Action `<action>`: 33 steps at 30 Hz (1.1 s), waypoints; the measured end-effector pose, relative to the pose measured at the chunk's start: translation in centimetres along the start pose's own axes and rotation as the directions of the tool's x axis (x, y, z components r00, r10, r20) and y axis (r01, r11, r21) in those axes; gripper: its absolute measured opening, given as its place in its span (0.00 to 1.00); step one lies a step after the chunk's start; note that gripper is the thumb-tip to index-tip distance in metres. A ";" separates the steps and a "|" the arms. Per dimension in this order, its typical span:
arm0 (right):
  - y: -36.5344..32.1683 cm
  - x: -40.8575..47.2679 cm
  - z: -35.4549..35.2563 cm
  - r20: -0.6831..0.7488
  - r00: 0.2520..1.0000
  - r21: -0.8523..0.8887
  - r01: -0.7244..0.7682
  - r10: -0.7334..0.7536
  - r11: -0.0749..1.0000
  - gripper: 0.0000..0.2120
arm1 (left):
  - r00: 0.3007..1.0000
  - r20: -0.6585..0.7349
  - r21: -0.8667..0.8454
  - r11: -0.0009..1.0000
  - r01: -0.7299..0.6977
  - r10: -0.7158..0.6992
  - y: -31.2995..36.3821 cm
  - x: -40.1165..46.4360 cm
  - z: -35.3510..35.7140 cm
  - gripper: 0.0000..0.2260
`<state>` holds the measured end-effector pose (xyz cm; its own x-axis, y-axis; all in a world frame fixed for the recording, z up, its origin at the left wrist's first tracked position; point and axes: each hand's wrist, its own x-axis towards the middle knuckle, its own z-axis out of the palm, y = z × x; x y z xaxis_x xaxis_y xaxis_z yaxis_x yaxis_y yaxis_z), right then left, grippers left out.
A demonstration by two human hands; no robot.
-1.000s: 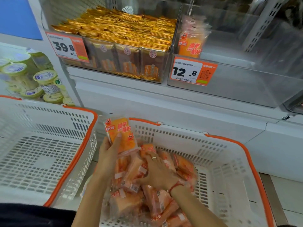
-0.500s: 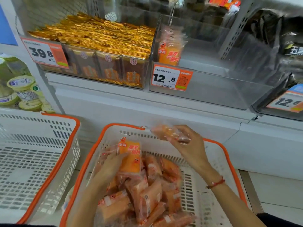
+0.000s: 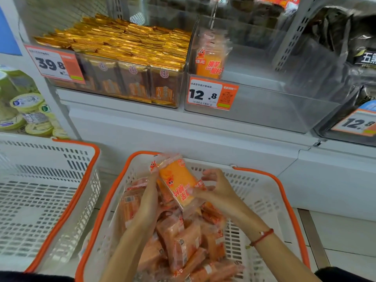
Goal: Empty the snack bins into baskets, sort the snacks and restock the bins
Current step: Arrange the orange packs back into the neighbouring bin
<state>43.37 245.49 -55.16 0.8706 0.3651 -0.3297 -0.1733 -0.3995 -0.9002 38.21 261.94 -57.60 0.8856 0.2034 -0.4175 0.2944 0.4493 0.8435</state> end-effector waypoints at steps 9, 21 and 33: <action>-2.5 -0.1 -4.8 0.525 0.846 -0.408 0.339 -0.086 0.847 0.21 | 0.991 0.135 0.606 0.789 -0.096 0.017 0.2 -1.3 -1.3 0.17; 2.5 1.9 3.0 -0.410 0.865 -0.195 0.226 -0.288 0.954 0.08 | 0.999 0.021 0.314 0.949 -0.037 0.032 -1.2 -0.7 -2.7 0.16; 20.0 -0.5 4.7 0.164 0.908 -0.456 -0.278 0.386 0.845 0.34 | 0.983 -0.183 0.028 1.000 -0.012 0.017 -1.5 0.3 -2.6 0.19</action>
<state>37.26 241.28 -74.30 0.6478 0.3148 -0.6937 -0.1781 -0.8228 -0.5397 37.10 263.61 -59.87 0.8096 0.3668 -0.4582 0.2941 0.4221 0.8575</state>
